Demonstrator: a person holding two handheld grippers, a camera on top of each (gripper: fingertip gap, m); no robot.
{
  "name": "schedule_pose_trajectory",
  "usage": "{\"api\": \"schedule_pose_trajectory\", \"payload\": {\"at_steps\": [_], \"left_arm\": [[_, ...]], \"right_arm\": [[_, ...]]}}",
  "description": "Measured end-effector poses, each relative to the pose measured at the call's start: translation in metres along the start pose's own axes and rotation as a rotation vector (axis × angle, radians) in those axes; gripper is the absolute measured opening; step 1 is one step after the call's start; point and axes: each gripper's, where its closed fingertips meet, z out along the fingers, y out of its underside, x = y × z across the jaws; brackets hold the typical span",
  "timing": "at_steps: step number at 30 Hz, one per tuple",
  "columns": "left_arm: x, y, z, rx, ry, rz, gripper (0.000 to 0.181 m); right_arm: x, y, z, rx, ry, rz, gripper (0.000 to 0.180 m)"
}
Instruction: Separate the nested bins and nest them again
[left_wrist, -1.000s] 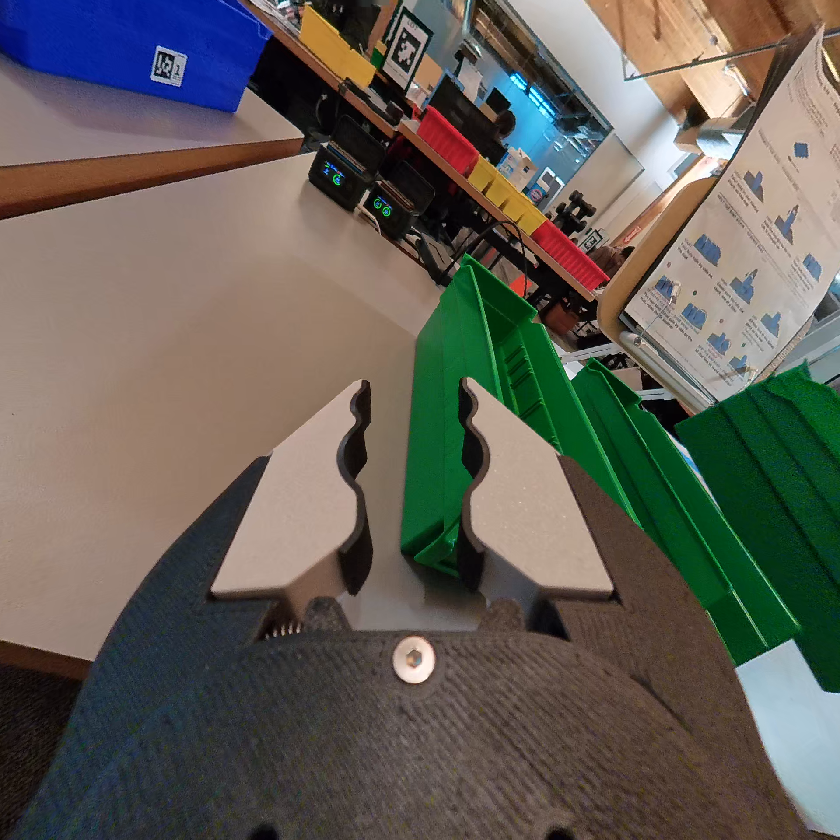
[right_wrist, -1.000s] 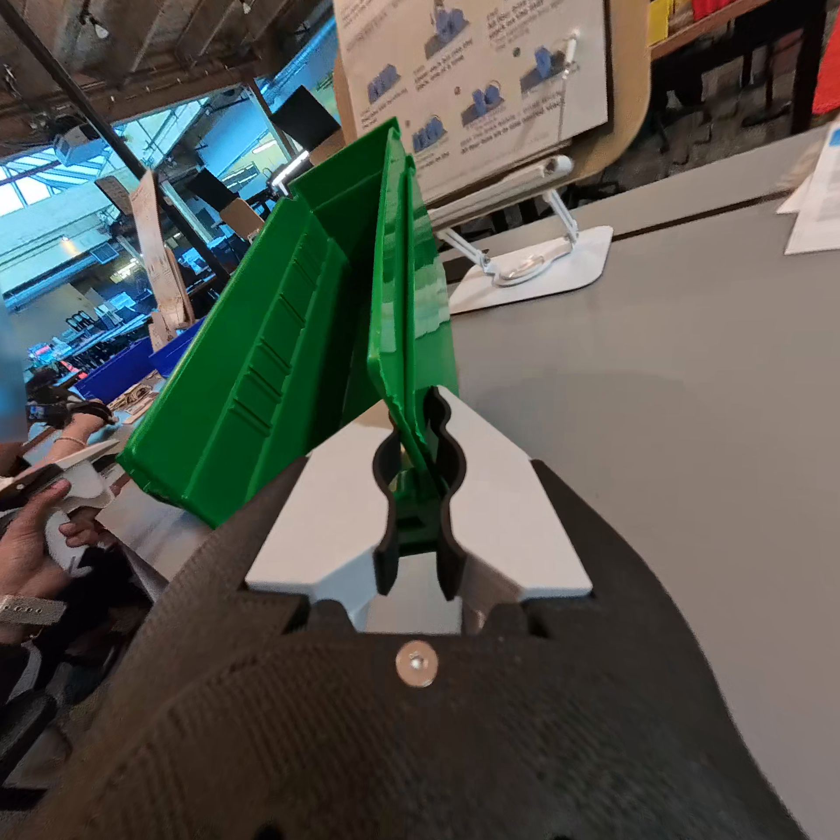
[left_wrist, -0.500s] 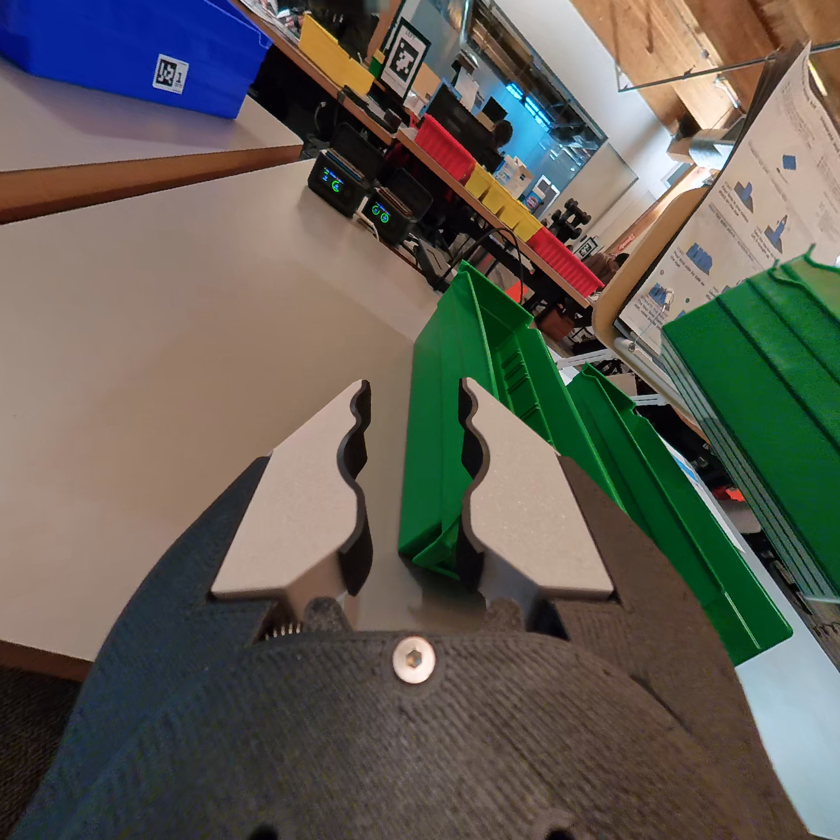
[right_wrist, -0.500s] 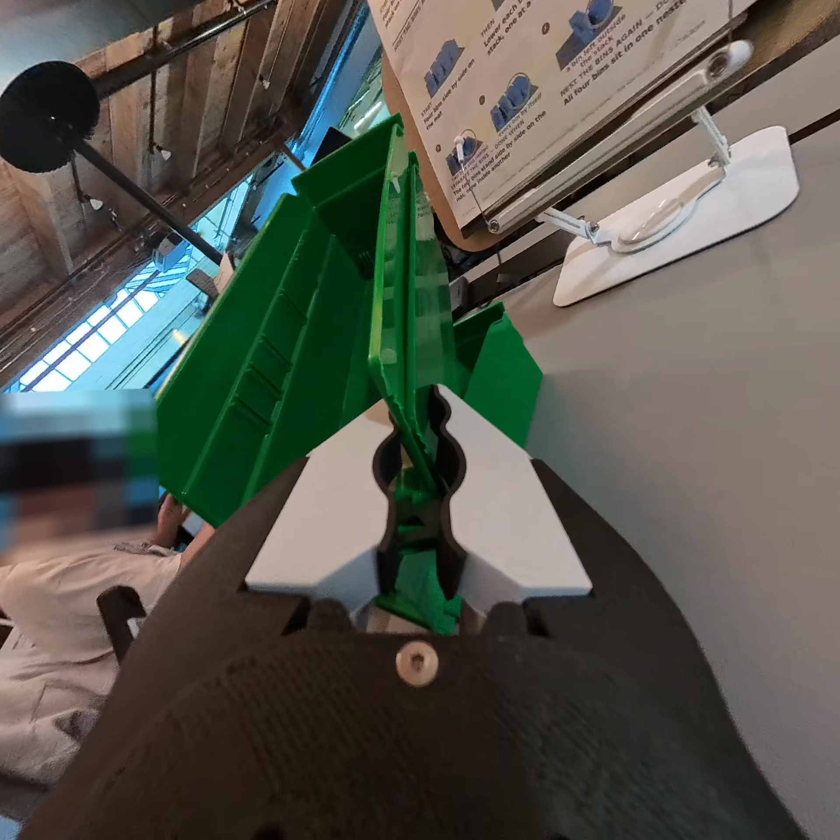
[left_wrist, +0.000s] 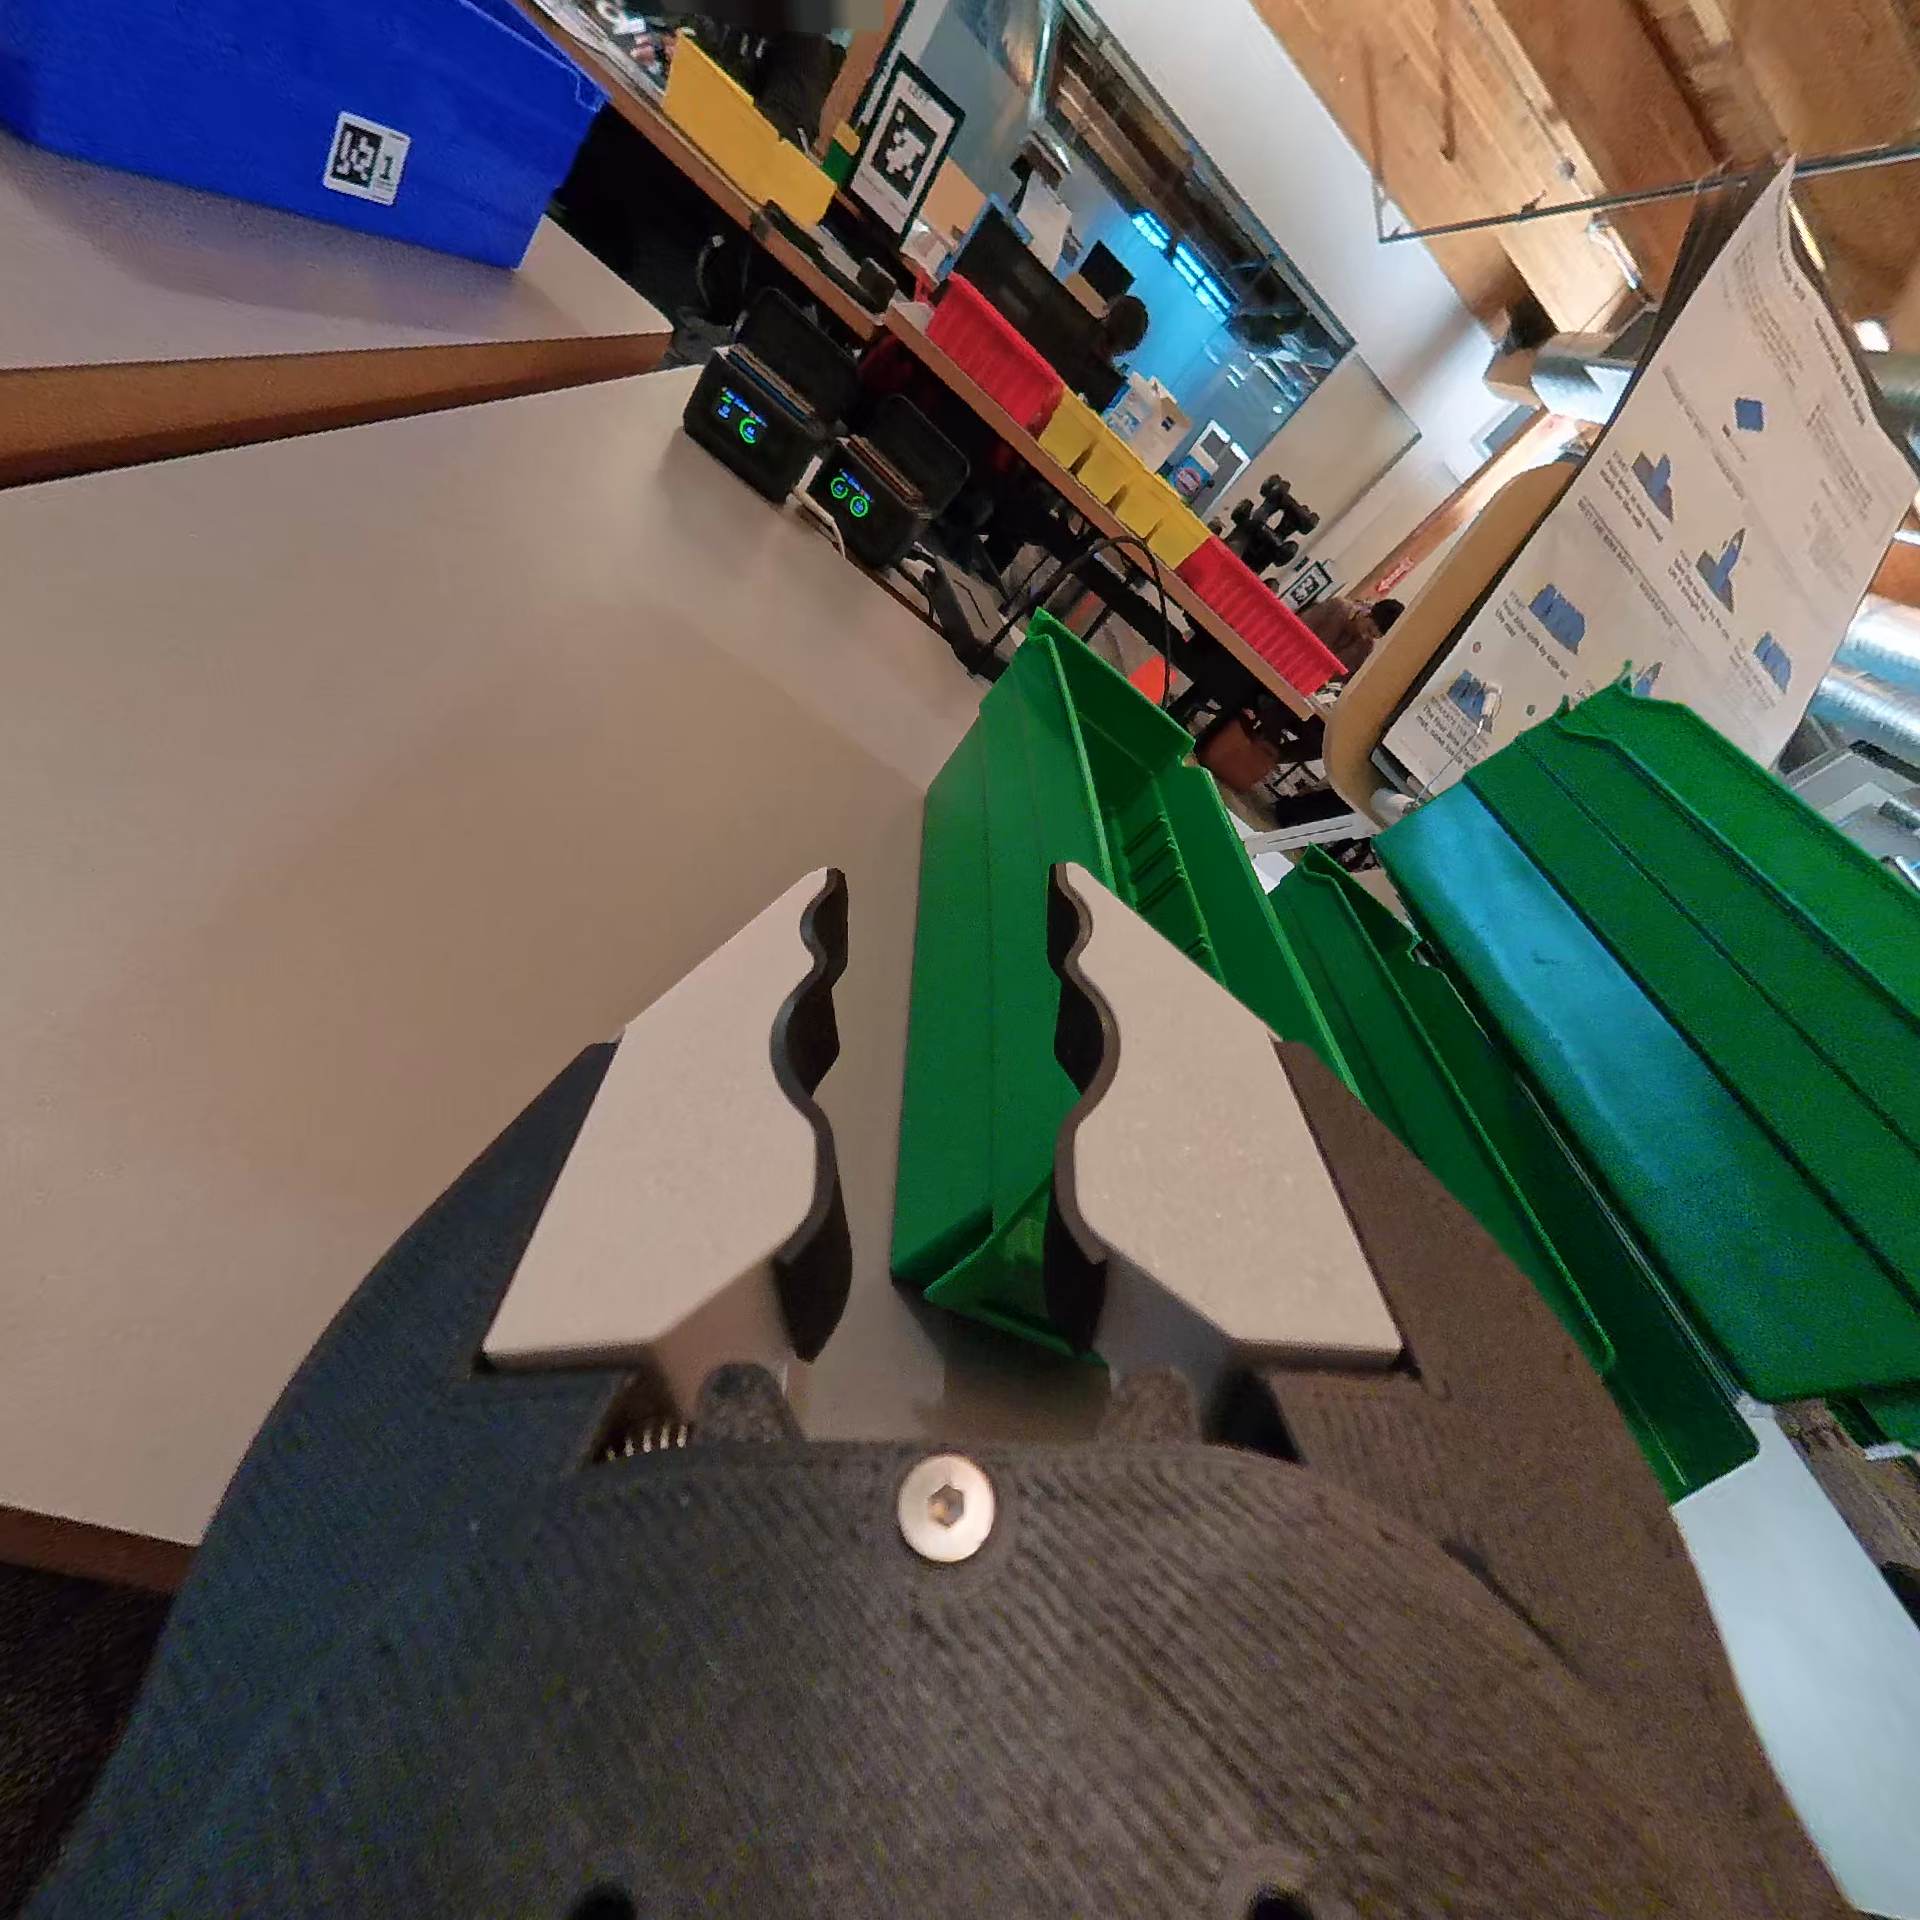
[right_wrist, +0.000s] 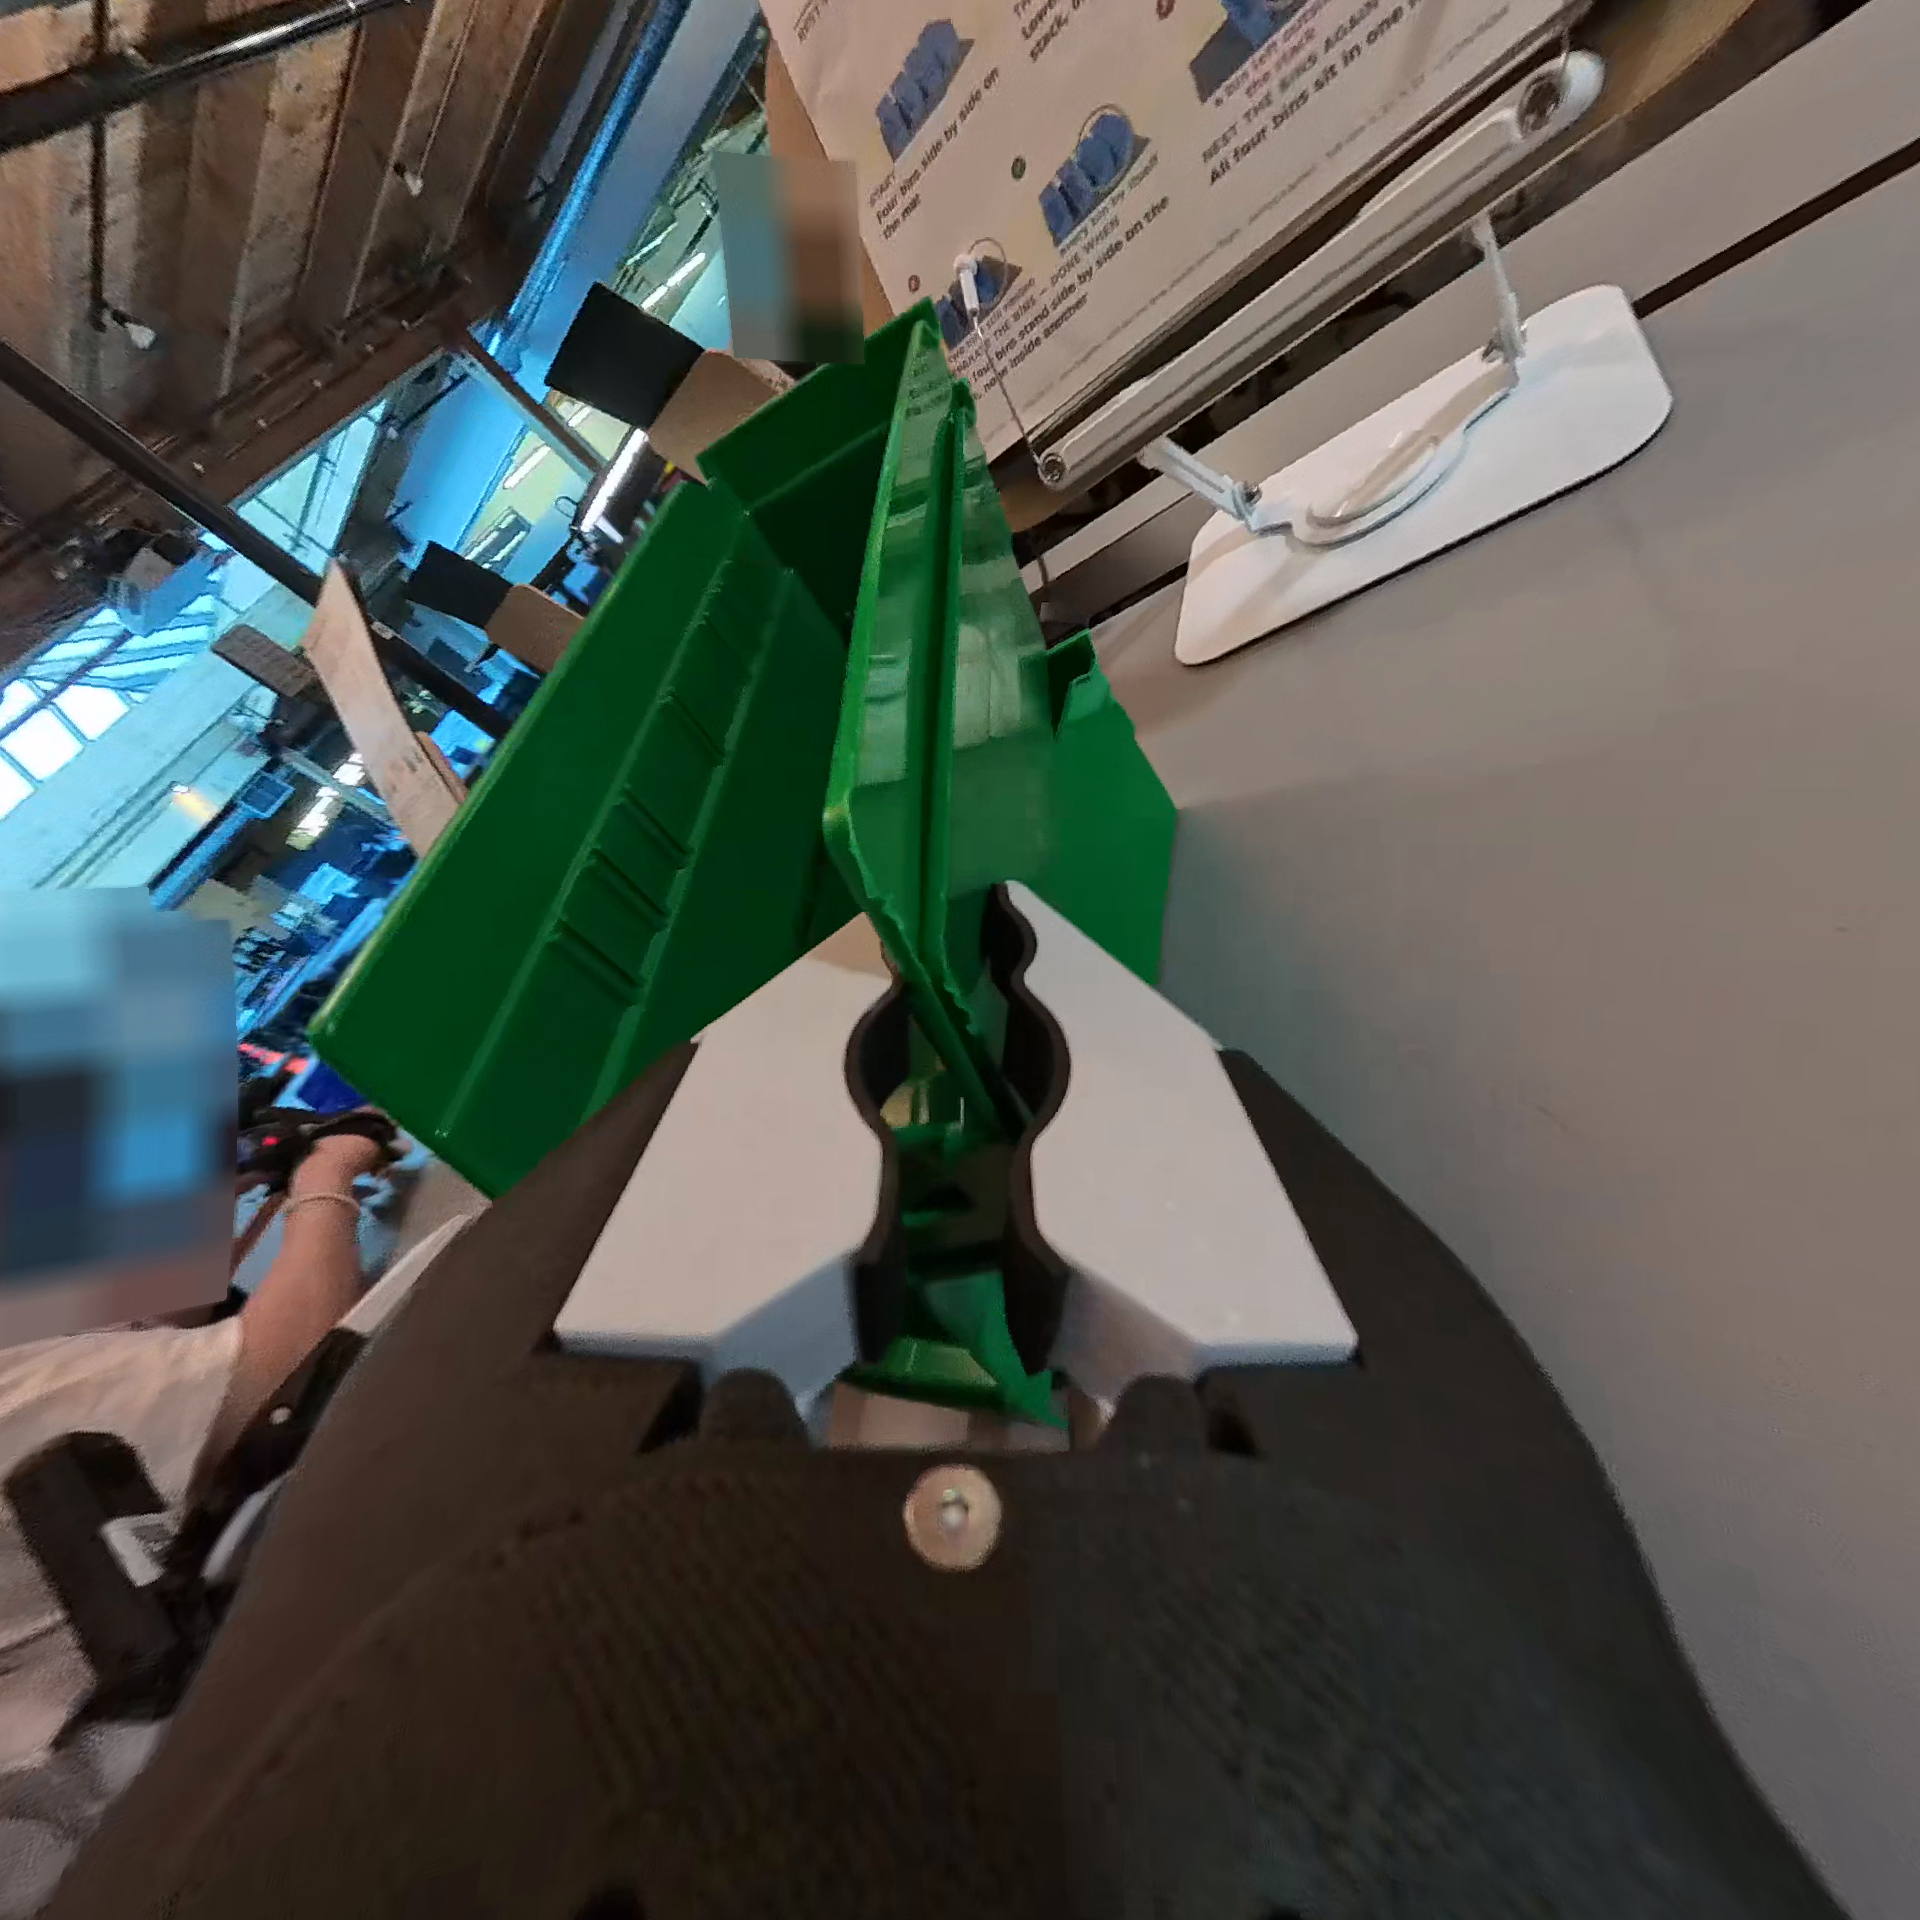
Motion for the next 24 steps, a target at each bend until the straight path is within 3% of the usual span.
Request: {"api": "schedule_pose_trajectory", "payload": {"at_steps": [12, 24], "left_arm": [[0.001, 0.001, 0.000, -0.004, -0.011, 0.023, 0.038], [0.001, 0.001, 0.000, -0.002, -0.004, 0.013, 0.038]], "right_arm": [[-0.055, 0.017, 0.003, 0.049, -0.013, -0.196, 0.023], [-0.073, 0.038, 0.006, -0.067, -0.095, -0.281, 0.033]]}}
